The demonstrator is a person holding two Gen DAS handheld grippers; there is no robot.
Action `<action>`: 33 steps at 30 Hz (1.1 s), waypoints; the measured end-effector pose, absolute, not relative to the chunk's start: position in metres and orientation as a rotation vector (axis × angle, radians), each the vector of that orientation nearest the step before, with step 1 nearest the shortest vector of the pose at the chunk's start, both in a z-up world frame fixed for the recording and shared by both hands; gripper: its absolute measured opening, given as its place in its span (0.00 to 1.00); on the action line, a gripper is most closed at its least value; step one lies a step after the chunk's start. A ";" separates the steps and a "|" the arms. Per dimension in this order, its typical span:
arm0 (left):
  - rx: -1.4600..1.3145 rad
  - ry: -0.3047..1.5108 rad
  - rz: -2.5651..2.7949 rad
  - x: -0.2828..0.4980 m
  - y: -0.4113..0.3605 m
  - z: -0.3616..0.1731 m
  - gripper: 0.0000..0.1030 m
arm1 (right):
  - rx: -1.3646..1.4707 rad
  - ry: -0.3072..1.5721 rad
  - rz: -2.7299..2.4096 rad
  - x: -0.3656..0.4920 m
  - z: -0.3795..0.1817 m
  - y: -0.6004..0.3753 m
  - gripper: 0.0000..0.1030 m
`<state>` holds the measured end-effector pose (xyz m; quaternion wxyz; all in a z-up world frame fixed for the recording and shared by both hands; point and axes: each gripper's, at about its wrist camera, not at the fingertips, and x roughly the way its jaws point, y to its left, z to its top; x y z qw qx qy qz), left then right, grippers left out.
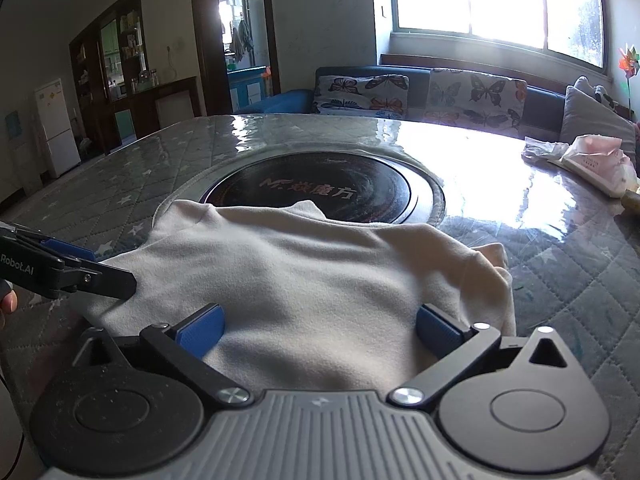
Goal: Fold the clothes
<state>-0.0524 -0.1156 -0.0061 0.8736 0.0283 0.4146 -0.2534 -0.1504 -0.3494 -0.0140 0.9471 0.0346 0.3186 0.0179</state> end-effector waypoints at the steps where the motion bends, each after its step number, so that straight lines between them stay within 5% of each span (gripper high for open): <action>1: 0.058 0.869 -0.526 -0.052 -0.116 -0.006 1.00 | 0.070 0.649 0.036 -0.150 -0.014 -0.349 1.00; 33: 0.021 0.874 -0.498 -0.050 -0.115 -0.006 1.00 | 0.074 0.652 0.038 -0.150 -0.015 -0.348 1.00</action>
